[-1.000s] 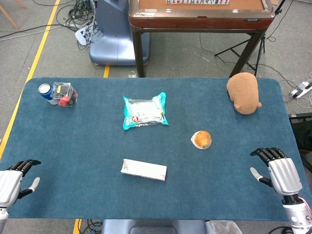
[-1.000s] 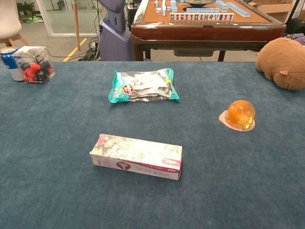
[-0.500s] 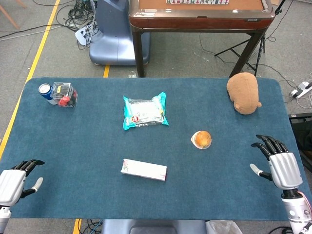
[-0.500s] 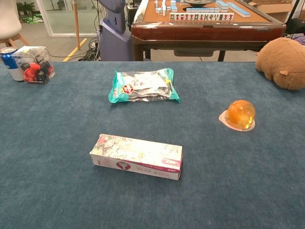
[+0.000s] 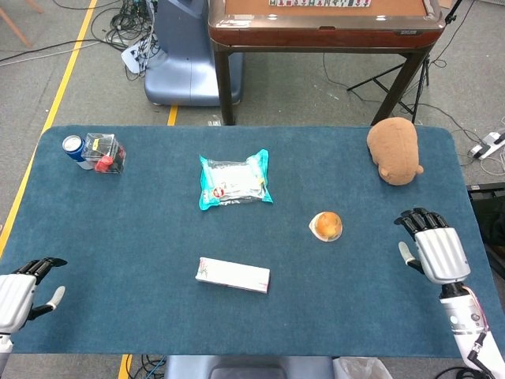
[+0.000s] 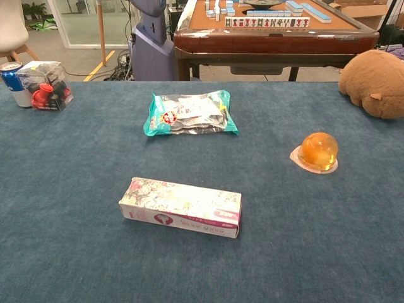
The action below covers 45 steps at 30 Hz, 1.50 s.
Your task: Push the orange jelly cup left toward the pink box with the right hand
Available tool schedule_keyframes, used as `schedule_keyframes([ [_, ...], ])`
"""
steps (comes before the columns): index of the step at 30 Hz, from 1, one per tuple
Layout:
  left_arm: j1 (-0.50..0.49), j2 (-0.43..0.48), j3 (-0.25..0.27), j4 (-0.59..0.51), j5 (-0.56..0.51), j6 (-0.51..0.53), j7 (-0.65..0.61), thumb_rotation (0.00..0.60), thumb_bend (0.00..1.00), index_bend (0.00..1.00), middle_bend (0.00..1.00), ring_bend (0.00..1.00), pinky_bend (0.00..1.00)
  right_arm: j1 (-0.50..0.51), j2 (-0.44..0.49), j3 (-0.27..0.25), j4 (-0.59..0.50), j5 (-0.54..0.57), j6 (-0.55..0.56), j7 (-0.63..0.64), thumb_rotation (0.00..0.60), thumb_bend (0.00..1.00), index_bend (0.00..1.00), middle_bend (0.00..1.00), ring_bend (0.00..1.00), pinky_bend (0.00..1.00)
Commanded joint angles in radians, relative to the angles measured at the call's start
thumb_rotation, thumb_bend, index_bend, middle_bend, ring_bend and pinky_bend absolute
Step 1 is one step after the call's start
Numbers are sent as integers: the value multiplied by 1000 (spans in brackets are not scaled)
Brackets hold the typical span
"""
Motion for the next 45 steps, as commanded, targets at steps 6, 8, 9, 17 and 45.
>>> schedule_keyframes([
  [6, 6, 4, 2, 2, 0, 7, -7, 600, 313, 322, 364, 346, 535, 32, 15, 20, -97, 157, -92, -52, 600, 435, 311, 252, 208, 276],
  [8, 8, 5, 2, 1, 2, 11, -9, 600, 313, 322, 364, 346, 535, 39, 13, 24, -115, 199, -109, -76, 600, 420, 281, 224, 204, 276],
  [9, 8, 6, 2, 0, 3, 13, -10, 600, 313, 322, 364, 346, 535, 43, 12, 26, -121, 215, -115, -87, 600, 411, 271, 216, 200, 276],
  [17, 11, 11, 2, -7, 9, 22, -15, 600, 313, 324, 364, 346, 535, 81, -16, 39, -135, 317, -161, -132, 600, 109, 222, 178, 178, 276],
  [45, 17, 28, -1, -22, 17, 42, -35, 600, 314, 326, 365, 347, 535, 273, -127, 98, -169, 735, -262, -272, 600, 0, 126, 88, 106, 244],
])
